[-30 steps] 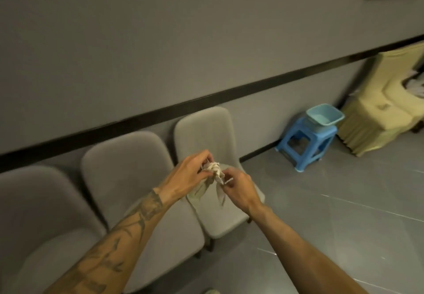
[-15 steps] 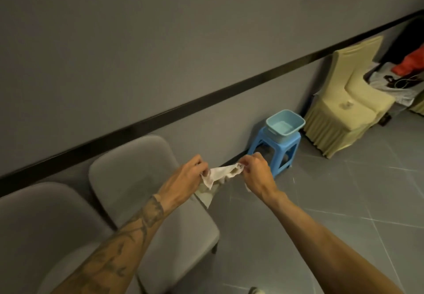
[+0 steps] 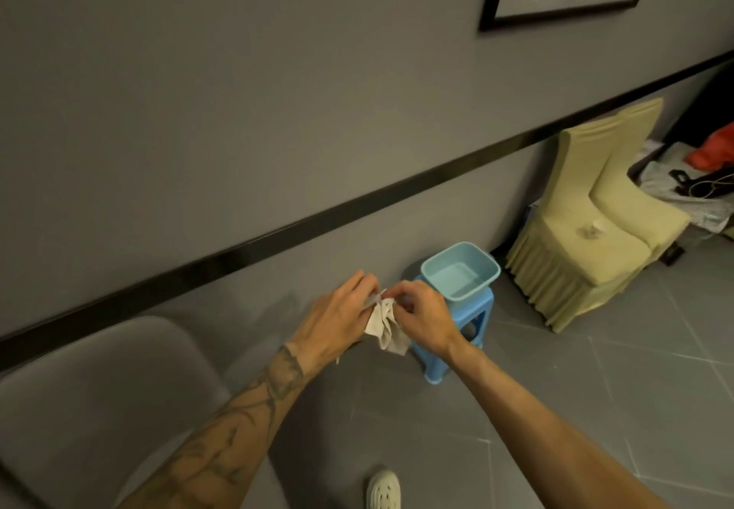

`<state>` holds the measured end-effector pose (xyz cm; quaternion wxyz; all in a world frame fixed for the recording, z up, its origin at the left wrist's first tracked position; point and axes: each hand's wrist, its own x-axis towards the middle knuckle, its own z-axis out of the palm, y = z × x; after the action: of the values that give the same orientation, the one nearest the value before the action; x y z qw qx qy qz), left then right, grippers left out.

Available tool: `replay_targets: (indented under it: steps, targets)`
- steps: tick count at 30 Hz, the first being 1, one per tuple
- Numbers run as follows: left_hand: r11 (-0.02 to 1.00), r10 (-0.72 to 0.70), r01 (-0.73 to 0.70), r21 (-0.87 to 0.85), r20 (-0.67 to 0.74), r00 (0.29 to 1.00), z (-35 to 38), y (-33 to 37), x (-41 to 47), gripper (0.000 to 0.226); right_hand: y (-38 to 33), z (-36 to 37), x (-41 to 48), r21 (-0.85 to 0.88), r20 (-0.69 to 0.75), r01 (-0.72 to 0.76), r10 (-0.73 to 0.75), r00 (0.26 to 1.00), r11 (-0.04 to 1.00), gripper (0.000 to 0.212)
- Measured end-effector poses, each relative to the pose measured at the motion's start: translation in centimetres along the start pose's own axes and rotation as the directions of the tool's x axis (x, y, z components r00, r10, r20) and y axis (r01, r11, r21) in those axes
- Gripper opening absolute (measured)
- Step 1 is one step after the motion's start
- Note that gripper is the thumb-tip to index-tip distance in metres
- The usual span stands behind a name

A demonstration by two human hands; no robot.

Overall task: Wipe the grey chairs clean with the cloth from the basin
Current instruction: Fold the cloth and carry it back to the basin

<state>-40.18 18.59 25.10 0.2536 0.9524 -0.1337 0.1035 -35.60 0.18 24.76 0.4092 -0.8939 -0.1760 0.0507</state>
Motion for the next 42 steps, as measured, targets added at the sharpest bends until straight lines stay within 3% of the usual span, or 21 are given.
replay_targets:
  steps: [6, 10, 18, 22, 29, 35, 39, 42]
  targets:
    - [0.999, -0.036, 0.036, -0.008, 0.006, 0.999, 6.4, -1.3, 13.0, 0.019, 7.0, -5.6, 10.0, 0.117, 0.092, -0.149, 0.138, 0.986, 0.982, 0.024]
    - [0.997, -0.07, 0.07, 0.023, 0.03, 0.997, 8.8, -1.7, 21.0, 0.022, 10.2, -9.0, 17.0, 0.004, 0.175, -0.077, 0.075, 0.982, 0.997, 0.038]
    - [0.973, -0.193, 0.175, 0.153, 0.107, 0.975, 14.4, -2.7, 34.0, 0.03, 19.8, -14.4, 30.3, -0.073, 0.292, 0.075, -0.051, 0.955, 0.995, 0.034]
    - [0.922, -0.328, 0.283, 0.265, 0.145, 0.933, 19.2, -2.1, 39.4, 0.042, 26.5, -17.4, 36.7, -0.088, 0.356, 0.136, -0.097, 0.93, 0.987, 0.033]
    - [0.799, -0.554, 0.444, 0.405, 0.209, 0.806, 27.4, -1.4, 44.4, 0.056, 37.3, -21.4, 43.7, -0.149, 0.49, 0.14, -0.05, 0.87, 0.979, 0.03]
    - [0.75, -0.644, 0.547, 0.372, 0.224, 0.731, 33.2, -4.1, 45.0, 0.057, 44.1, -18.4, 47.1, -0.186, 0.526, 0.092, 0.02, 0.85, 0.978, 0.032]
    - [0.746, -0.652, 0.586, 0.317, 0.17, 0.739, 39.0, -7.6, 43.4, 0.051, 49.4, -12.2, 47.8, -0.18, 0.541, 0.057, 0.05, 0.84, 0.982, 0.03]
    - [0.693, -0.715, 0.629, 0.352, 0.223, 0.663, 44.4, -11.1, 40.9, 0.056, 53.8, -6.2, 47.5, -0.137, 0.545, 0.044, 0.039, 0.838, 0.99, 0.029]
